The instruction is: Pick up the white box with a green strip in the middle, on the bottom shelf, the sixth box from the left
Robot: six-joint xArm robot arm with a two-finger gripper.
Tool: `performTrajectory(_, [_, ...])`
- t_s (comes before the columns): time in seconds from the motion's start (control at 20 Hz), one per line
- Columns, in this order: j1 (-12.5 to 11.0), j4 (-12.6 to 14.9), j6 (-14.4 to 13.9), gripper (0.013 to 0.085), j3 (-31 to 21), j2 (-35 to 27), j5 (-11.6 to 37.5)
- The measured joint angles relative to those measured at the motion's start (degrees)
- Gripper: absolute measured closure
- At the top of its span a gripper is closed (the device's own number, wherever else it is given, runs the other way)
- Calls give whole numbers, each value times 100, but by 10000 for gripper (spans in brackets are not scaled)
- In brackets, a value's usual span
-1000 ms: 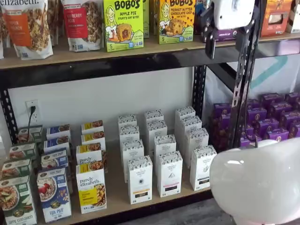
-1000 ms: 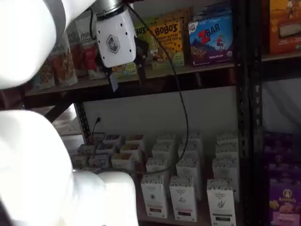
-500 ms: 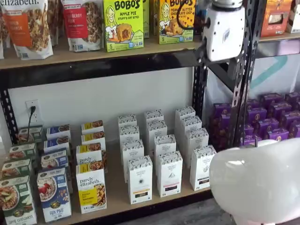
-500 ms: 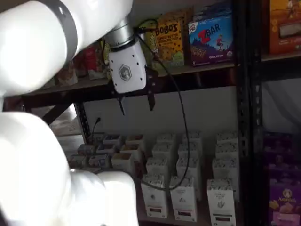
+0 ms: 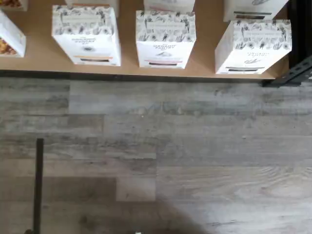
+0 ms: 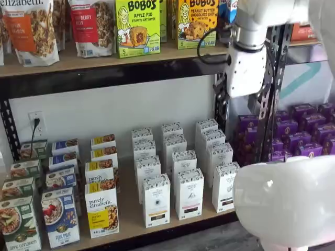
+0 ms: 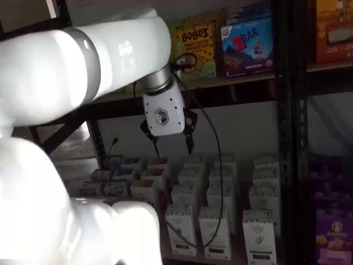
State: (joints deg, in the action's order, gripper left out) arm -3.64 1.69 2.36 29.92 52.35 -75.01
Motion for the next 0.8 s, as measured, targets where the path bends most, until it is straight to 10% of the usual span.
performTrajectory(0.8, [-633, -12, 567, 130, -1389, -1880, 3151])
